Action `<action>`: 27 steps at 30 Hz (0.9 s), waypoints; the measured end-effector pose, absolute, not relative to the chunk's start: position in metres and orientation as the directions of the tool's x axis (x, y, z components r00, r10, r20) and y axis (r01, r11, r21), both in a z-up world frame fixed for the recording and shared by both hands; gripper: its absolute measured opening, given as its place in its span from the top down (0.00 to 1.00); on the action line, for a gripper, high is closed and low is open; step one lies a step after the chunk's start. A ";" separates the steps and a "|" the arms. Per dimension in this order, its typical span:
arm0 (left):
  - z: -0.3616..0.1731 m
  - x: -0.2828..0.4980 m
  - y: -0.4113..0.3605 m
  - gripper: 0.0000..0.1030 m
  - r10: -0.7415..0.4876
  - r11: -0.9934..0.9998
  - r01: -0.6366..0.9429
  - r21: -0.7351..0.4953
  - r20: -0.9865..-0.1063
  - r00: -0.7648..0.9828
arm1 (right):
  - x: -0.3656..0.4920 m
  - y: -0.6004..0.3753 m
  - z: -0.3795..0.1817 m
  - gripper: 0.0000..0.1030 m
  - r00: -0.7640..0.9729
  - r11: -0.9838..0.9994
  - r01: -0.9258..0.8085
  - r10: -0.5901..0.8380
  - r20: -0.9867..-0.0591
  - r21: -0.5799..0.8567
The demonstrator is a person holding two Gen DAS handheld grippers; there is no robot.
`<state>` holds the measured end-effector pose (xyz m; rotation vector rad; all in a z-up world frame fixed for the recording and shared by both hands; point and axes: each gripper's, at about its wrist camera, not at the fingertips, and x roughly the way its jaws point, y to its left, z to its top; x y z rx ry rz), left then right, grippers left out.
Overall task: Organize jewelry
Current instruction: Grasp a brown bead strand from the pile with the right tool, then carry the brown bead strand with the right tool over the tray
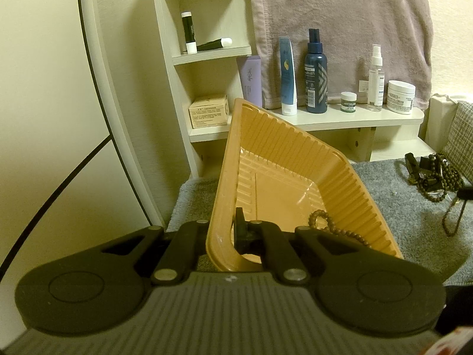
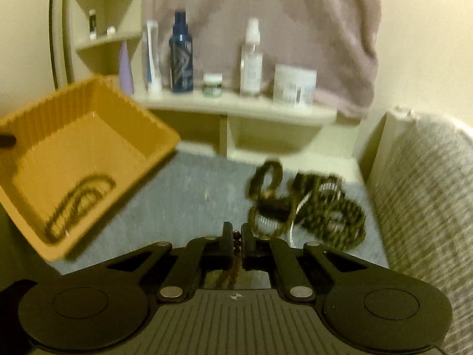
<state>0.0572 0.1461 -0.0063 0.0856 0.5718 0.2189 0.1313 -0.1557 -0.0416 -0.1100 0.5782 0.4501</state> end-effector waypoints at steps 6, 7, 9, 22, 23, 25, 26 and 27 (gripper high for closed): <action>-0.006 0.057 0.147 0.96 0.227 0.974 -0.181 0.138 -0.528 0.819 | 0.131 -0.148 -0.010 0.95 0.759 0.879 -0.477 0.427 -0.491 0.028; -0.006 0.057 0.147 0.96 0.227 0.974 -0.180 0.139 -0.527 0.819 | 0.131 -0.145 -0.005 0.95 0.758 0.872 -0.488 0.438 -0.484 0.024; -0.006 0.057 0.147 0.96 0.227 0.974 -0.180 0.139 -0.527 0.819 | 0.131 -0.140 0.003 0.95 0.752 0.860 -0.510 0.460 -0.472 0.025; -0.005 0.058 0.147 0.96 0.224 0.974 -0.179 0.136 -0.528 0.819 | 0.128 -0.066 0.034 0.95 0.620 0.710 -0.699 0.661 -0.423 0.085; -0.005 0.058 0.147 0.96 0.223 0.975 -0.178 0.136 -0.529 0.819 | 0.129 -0.060 0.033 0.95 0.607 0.699 -0.709 0.670 -0.427 0.090; -0.005 0.057 0.146 0.96 0.223 0.975 -0.178 0.136 -0.529 0.819 | 0.129 -0.048 0.029 0.95 0.583 0.681 -0.726 0.683 -0.440 0.097; -0.005 0.057 0.146 0.96 0.223 0.975 -0.177 0.136 -0.529 0.819 | 0.129 -0.043 0.027 0.96 0.574 0.675 -0.732 0.687 -0.446 0.096; -0.005 0.057 0.146 0.96 0.222 0.975 -0.177 0.136 -0.530 0.819 | 0.129 -0.038 0.024 0.95 0.564 0.667 -0.738 0.690 -0.454 0.097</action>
